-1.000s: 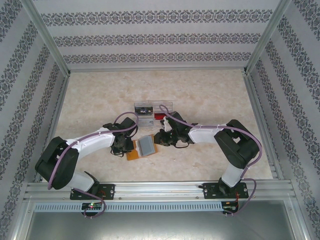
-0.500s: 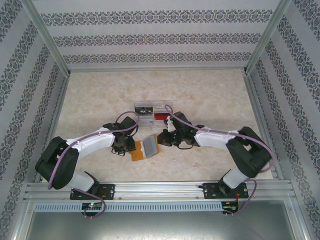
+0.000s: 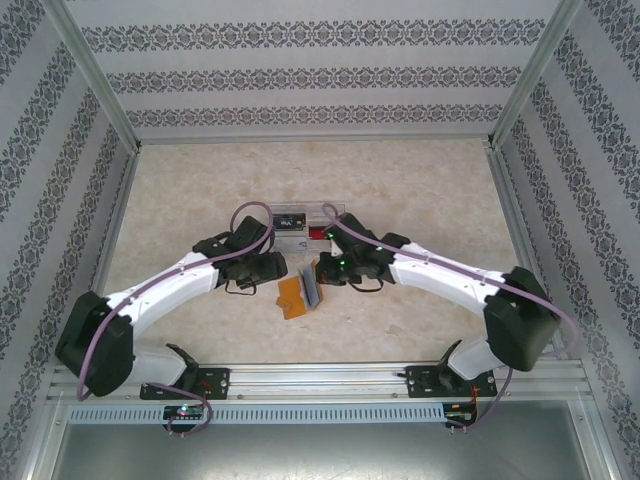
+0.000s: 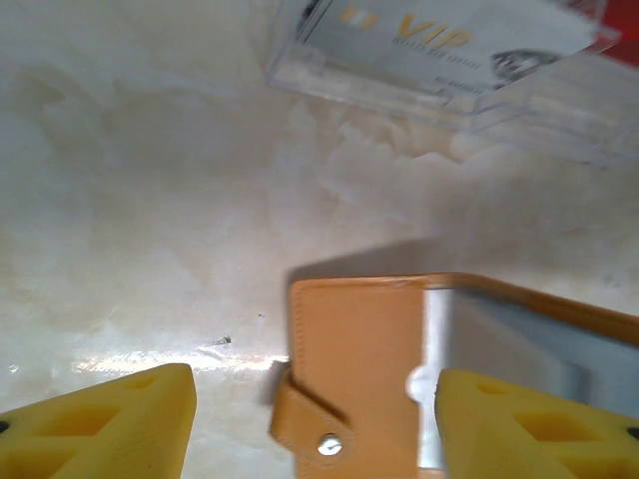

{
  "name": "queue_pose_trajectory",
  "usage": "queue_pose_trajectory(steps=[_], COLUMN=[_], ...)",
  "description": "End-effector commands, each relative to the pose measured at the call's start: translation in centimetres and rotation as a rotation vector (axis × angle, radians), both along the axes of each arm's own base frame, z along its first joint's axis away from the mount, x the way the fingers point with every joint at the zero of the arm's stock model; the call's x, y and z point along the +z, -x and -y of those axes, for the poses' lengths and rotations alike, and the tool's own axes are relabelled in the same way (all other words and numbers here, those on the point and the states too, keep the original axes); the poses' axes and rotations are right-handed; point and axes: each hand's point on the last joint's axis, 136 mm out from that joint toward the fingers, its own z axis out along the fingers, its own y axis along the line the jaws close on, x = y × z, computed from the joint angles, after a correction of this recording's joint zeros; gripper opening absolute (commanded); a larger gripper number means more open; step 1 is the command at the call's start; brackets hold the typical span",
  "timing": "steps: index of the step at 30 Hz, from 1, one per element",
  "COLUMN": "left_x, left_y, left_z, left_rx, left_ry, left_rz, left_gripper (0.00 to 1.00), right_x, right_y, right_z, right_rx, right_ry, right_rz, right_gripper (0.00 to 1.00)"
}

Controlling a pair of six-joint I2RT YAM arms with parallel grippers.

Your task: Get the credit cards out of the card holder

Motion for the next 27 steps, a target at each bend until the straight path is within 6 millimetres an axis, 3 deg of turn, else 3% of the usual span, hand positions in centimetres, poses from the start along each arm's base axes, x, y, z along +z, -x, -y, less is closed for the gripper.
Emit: queue_pose_trajectory(steps=[1, 7, 13, 20, 23, 25, 27], left_x=[0.7, 1.3, 1.1, 0.6, 0.4, 0.2, 0.0], left_y=[0.2, 1.2, 1.5, 1.2, 1.1, 1.1, 1.3], left_z=[-1.2, -1.2, -0.3, 1.0, 1.1, 1.1, 1.1], left_rx=[0.057, 0.052, 0.029, 0.002, 0.000, 0.000, 0.000], left_ry=[0.002, 0.051, 0.107, 0.145, 0.140, 0.140, 0.139], left_rz=[0.039, 0.055, 0.044, 0.022, 0.016, 0.013, 0.008], left_gripper=[0.64, 0.63, 0.58, 0.55, 0.53, 0.53, 0.53], right_x=[-0.6, -1.2, -1.5, -0.9, -0.8, 0.0, 0.2], right_y=[-0.3, -0.4, -0.5, -0.2, -0.1, 0.0, 0.3], right_z=[-1.1, -2.8, -0.8, 0.0, 2.7, 1.6, -0.8], right_rx=[-0.018, 0.002, -0.044, -0.075, -0.137, -0.097, -0.060], right_ry=[0.067, 0.051, 0.044, 0.032, 0.248, 0.280, 0.220], right_rz=[-0.013, -0.031, -0.034, -0.026, -0.001, 0.008, -0.011], right_gripper=[0.00, 0.00, 0.00, 0.00, 0.00, 0.00, 0.00])
